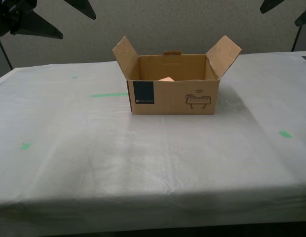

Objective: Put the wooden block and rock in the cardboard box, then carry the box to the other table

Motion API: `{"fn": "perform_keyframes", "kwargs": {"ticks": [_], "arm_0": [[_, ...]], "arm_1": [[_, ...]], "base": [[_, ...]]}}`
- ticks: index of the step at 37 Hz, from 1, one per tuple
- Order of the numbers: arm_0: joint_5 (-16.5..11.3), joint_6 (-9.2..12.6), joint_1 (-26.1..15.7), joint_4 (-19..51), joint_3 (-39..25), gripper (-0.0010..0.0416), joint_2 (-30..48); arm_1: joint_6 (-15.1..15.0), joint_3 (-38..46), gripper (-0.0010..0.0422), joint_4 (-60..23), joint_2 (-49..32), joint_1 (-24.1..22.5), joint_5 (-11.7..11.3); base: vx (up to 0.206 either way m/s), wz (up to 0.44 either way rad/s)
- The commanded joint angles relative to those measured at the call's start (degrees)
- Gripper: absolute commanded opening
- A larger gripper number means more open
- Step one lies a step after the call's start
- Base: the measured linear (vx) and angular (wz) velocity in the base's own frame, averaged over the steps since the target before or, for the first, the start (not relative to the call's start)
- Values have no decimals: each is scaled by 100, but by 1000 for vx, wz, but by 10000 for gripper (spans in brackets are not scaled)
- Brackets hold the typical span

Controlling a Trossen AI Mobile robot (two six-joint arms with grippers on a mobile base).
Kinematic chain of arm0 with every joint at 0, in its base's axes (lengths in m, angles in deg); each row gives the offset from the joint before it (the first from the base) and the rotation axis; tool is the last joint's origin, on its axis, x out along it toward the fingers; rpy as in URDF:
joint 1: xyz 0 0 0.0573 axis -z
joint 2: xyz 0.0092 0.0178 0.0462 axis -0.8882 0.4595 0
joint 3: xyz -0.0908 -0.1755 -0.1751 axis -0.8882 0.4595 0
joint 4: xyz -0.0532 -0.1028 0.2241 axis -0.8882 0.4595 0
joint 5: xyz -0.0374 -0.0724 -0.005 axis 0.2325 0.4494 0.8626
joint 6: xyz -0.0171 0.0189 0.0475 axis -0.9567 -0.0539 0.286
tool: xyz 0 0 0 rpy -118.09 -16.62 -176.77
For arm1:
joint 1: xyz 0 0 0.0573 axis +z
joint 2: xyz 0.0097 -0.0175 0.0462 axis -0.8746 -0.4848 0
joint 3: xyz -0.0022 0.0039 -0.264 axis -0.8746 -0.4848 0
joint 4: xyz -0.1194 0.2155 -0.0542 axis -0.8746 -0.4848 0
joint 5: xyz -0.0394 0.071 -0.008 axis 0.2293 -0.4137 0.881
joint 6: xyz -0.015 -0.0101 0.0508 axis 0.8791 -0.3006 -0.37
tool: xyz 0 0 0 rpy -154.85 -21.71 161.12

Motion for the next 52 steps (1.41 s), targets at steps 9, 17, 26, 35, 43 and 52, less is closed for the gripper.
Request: {"fn": "perform_keyframes", "kwargs": {"ticks": [9,17,26,35,43,52], "arm_0": [[15,24,-4,-118,9,396,-7],[15,22,-4,-114,11,396,-7],[15,28,-4,-118,11,397,-7],[15,24,-4,-114,9,397,-7],[15,22,-4,-116,11,397,-7],[15,22,-4,-116,9,397,-7]], "arm_1": [[42,7,375,44,0,0,-15],[66,7,375,44,0,0,-17],[61,7,375,42,0,2,-11],[61,7,375,44,0,4,-11],[61,7,375,42,0,11,-11],[61,7,375,42,0,11,-11]], "base": [[0,0],[0,0],[0,0],[0,0],[0,0],[0,0]]}}
